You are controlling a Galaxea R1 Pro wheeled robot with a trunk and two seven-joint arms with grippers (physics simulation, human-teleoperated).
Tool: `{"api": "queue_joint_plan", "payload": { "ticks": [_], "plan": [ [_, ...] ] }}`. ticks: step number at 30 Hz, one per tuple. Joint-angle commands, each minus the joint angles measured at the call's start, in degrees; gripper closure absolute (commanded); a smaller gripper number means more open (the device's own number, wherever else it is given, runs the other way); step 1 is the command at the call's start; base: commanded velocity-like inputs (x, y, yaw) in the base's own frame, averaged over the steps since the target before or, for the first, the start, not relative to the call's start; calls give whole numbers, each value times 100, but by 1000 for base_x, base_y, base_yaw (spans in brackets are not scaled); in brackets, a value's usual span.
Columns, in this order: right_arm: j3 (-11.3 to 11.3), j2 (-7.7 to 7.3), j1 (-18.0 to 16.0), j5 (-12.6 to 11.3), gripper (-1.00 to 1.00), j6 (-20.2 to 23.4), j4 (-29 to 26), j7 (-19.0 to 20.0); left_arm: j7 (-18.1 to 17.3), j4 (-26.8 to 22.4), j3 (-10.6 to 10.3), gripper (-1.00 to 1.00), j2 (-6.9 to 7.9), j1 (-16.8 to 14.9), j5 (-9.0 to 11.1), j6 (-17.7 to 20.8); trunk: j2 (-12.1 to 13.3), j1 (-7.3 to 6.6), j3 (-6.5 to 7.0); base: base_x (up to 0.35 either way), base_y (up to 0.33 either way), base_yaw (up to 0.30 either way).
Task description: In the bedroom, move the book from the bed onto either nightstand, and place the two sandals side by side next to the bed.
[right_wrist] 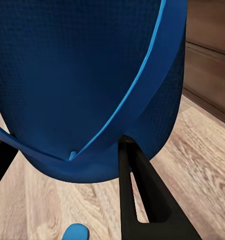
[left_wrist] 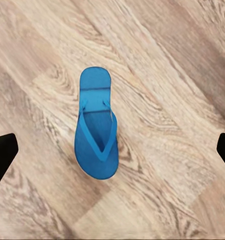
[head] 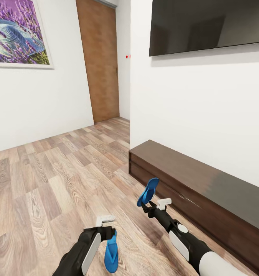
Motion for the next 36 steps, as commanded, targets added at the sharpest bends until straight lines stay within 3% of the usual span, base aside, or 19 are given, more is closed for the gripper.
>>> {"api": "queue_joint_plan", "payload": {
  "ticks": [1,12,36],
  "plan": [
    [42,-6,-7,-65,100,-24,4,10,51,30,-14,-100,-9,-3,61,21,-2,-1,-5,0,0,0],
    [33,-18,-7,-70,100,-24,-48,14,52,247,-16,-100,-27,-3,58,24,-2,-1,-5,0,0,0],
    [33,-19,-5,-65,100,-24,-68,10,49,248,-20,-100,-19,-3,57,15,-34,61,-537,0,0,0]
  ]
}}
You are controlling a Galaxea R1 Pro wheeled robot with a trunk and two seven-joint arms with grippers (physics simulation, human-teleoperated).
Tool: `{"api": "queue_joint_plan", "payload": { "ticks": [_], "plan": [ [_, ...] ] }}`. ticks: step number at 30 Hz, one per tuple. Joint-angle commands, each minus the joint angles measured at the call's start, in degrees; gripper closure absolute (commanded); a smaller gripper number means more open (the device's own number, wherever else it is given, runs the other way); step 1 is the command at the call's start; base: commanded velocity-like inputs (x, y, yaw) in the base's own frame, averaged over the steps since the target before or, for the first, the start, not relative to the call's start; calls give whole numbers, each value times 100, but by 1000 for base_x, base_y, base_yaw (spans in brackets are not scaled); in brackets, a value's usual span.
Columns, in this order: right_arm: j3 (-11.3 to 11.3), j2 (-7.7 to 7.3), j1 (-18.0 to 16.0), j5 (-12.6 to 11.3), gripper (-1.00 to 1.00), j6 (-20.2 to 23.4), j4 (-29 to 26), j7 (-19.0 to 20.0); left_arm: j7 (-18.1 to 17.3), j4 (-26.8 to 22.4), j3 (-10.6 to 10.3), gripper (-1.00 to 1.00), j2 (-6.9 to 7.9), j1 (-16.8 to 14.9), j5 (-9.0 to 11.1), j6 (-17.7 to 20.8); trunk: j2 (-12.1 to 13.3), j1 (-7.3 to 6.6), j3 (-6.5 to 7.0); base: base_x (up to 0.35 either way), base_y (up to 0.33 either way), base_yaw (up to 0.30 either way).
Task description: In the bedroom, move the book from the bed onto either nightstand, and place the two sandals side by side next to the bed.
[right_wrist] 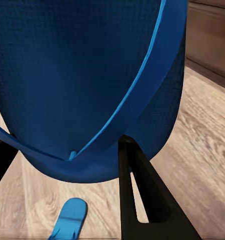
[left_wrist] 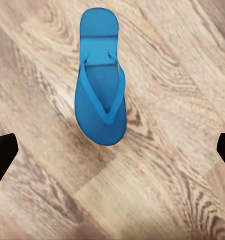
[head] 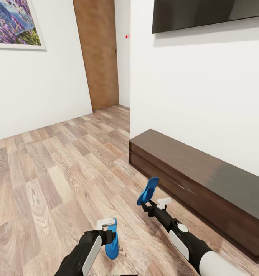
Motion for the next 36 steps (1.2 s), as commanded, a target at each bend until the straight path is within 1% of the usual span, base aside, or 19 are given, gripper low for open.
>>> {"api": "queue_joint_plan", "payload": {
  "ticks": [1,4,9,12,13,26,36],
  "plan": [
    [42,-5,-7,-67,100,-25,1,5,51,-7,-14,-100,0,-2,61,18,-4,1,-28,0,0,0],
    [18,5,-8,-62,100,-25,-110,-9,50,-7,-20,-100,-7,-2,62,18,-8,9,-94,0,0,0],
    [-7,7,-9,45,100,-8,-834,-25,50,-9,-22,-100,-14,-2,62,18,-8,9,-94,0,0,0],
    [-10,13,-9,119,100,9,-1039,-27,50,-14,-22,-100,-15,-2,62,18,-8,9,-94,0,0,0],
    [-10,15,-9,135,100,12,-1068,-30,50,-15,-22,-100,-15,-2,62,18,-8,9,-94,0,0,0],
    [-7,24,-9,174,100,19,-1116,-27,24,-16,-22,-100,-24,-2,68,18,-25,42,-382,0,0,0],
    [-11,-1,-9,172,100,17,-1127,-20,15,-25,-22,-100,-24,-2,62,18,-25,42,-382,0,0,0]
  ]
}}
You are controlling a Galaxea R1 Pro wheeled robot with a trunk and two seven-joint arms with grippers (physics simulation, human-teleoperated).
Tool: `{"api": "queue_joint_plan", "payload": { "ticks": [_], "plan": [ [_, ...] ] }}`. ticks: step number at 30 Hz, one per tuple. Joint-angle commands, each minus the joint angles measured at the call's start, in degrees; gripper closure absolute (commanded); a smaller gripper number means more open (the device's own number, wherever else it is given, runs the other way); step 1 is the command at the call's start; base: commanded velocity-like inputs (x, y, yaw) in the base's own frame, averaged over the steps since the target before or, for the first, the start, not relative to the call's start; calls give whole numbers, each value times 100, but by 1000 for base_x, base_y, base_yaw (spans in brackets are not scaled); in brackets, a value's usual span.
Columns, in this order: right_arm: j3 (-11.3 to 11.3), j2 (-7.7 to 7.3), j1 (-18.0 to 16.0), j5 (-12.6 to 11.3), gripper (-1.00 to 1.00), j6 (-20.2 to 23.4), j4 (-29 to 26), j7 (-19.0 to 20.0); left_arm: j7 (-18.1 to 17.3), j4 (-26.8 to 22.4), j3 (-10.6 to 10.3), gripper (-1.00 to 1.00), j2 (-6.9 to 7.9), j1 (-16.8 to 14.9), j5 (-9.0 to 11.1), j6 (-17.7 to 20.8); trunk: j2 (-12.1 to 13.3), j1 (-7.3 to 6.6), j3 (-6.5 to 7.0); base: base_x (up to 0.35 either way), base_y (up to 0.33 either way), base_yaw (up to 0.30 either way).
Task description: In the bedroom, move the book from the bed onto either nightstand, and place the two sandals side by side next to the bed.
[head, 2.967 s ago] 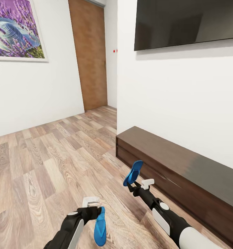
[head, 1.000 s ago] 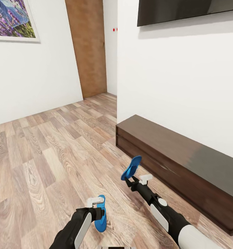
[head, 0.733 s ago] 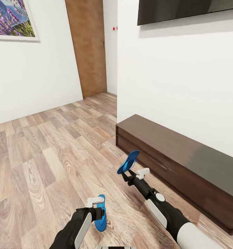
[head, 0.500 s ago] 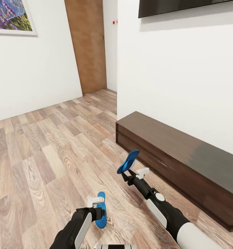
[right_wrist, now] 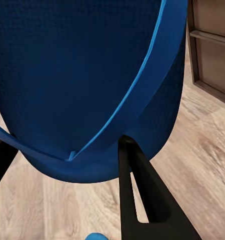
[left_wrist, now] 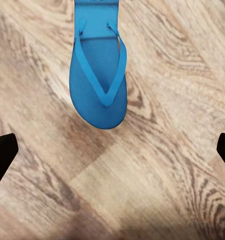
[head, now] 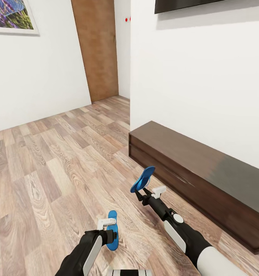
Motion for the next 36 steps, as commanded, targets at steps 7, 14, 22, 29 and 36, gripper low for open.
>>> {"api": "queue_joint_plan", "payload": {
  "ticks": [7,14,22,29,36],
  "plan": [
    [30,-30,-6,-66,100,-28,-14,15,51,-7,-13,-100,2,-2,60,19,-10,14,-137,0,0,0],
    [30,-26,-6,-66,100,-28,-9,15,51,-7,-13,-100,2,-2,60,11,-19,32,-293,0,0,0],
    [30,-20,-6,-66,100,-29,-6,15,53,-7,-13,-100,2,-2,60,10,-21,35,-315,1,0,0],
    [30,-16,-6,-66,100,-29,-5,15,51,-7,-13,-100,2,-2,60,6,-21,35,-315,156,0,0],
    [38,-16,-6,-66,100,-29,2,16,44,-7,-13,-100,2,-2,60,1,-21,35,-315,62,0,0]
  ]
}}
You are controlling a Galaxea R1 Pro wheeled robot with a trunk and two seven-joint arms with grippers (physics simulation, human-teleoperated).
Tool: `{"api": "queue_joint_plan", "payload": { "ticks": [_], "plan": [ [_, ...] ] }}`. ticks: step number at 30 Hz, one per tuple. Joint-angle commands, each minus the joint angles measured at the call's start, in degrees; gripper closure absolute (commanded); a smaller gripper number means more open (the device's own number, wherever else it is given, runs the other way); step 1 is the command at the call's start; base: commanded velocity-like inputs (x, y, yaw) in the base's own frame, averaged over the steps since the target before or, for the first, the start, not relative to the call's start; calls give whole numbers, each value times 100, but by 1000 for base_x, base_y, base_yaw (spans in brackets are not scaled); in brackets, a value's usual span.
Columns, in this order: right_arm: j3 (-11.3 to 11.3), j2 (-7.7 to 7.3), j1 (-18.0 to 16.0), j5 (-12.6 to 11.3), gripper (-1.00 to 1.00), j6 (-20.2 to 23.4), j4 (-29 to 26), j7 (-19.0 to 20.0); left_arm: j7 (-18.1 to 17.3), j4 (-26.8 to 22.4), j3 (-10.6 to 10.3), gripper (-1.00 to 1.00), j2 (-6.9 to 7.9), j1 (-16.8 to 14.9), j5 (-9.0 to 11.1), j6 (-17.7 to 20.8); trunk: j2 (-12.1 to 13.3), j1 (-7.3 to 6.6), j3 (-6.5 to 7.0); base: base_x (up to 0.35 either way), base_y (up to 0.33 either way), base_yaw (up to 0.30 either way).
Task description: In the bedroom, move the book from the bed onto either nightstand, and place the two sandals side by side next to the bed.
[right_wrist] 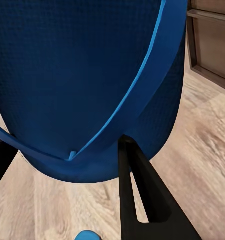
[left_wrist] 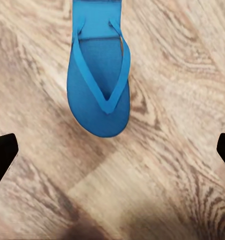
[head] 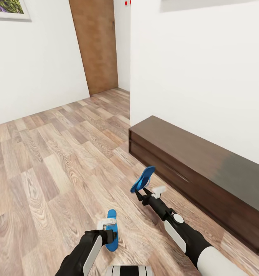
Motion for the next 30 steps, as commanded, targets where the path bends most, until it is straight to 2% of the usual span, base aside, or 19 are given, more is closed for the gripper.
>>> {"api": "queue_joint_plan", "payload": {
  "ticks": [1,6,19,24,30],
  "plan": [
    [31,-6,-6,-66,100,-21,4,13,51,-7,-14,-100,2,-2,60,18,-2,1,-4,253,0,0],
    [31,-6,-6,-67,100,-21,4,15,49,-7,-14,-100,2,-2,60,12,-2,1,-4,255,0,0],
    [38,11,-6,-58,100,-21,33,13,49,-7,-14,-100,2,-2,60,7,-2,1,-4,26,0,0],
    [39,11,-6,-58,100,-21,31,13,49,0,-14,-100,2,-2,60,6,-2,1,-4,206,0,0],
    [40,19,-6,-58,100,-21,31,13,49,1,-14,-100,2,-2,61,1,-2,1,-4,27,0,0]
  ]
}}
